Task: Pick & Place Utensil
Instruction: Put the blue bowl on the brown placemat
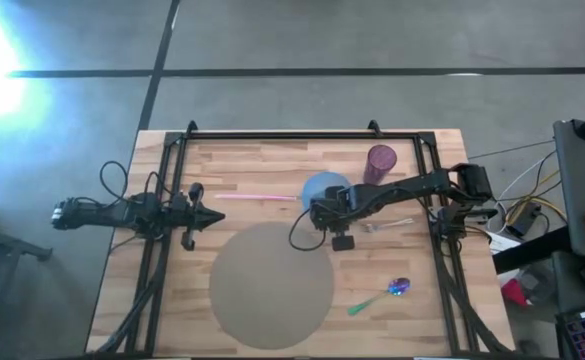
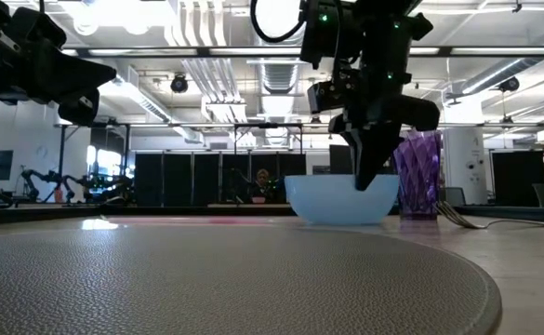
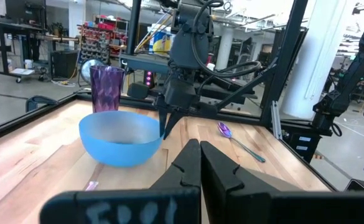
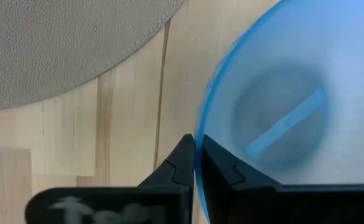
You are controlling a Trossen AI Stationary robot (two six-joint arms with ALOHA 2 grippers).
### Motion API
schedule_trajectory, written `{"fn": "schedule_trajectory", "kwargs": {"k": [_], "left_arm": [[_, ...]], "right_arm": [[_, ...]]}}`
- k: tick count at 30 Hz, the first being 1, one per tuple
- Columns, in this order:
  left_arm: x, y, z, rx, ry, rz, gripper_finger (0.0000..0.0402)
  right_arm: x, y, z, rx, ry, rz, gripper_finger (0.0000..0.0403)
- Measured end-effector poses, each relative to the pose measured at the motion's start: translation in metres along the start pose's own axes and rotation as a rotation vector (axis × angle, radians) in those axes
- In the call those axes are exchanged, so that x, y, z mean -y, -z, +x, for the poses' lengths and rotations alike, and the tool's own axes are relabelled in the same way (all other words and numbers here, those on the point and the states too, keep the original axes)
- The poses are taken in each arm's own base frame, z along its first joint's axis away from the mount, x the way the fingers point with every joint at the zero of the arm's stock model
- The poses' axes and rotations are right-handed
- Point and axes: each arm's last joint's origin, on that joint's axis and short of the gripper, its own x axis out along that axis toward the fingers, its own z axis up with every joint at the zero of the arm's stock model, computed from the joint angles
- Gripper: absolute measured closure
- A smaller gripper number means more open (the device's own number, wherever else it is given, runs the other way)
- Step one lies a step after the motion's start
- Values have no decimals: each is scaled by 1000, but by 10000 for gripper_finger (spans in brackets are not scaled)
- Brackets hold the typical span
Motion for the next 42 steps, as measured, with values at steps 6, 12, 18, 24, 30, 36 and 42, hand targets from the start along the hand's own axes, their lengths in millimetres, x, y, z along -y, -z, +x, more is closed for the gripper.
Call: {"fn": "schedule_trajectory", "kwargs": {"k": [6, 12, 18, 24, 30, 36, 42], "left_arm": [[0, 0, 0, 1, 0, 0, 401], [0, 0, 0, 3, -1, -11, 401], [0, -1, 0, 10, -19, -22, 401], [-2, -2, 0, 28, -77, -52, 401], [-2, -2, 0, 30, -80, -81, 401], [-2, -1, 0, 29, -79, -128, 401], [-2, -1, 0, 22, -81, -127, 401]], "right_arm": [[-7, 2, -14, 28, -2, -21, 393], [-25, -9, -42, 124, -12, -83, 394], [-50, -28, -74, 231, -32, -161, 394], [-70, -35, -95, 302, -56, -186, 394], [-83, -43, -110, 379, -81, -153, 394], [-95, -51, -129, 485, -102, -175, 394], [-99, -56, -145, 544, -103, -209, 394]]}}
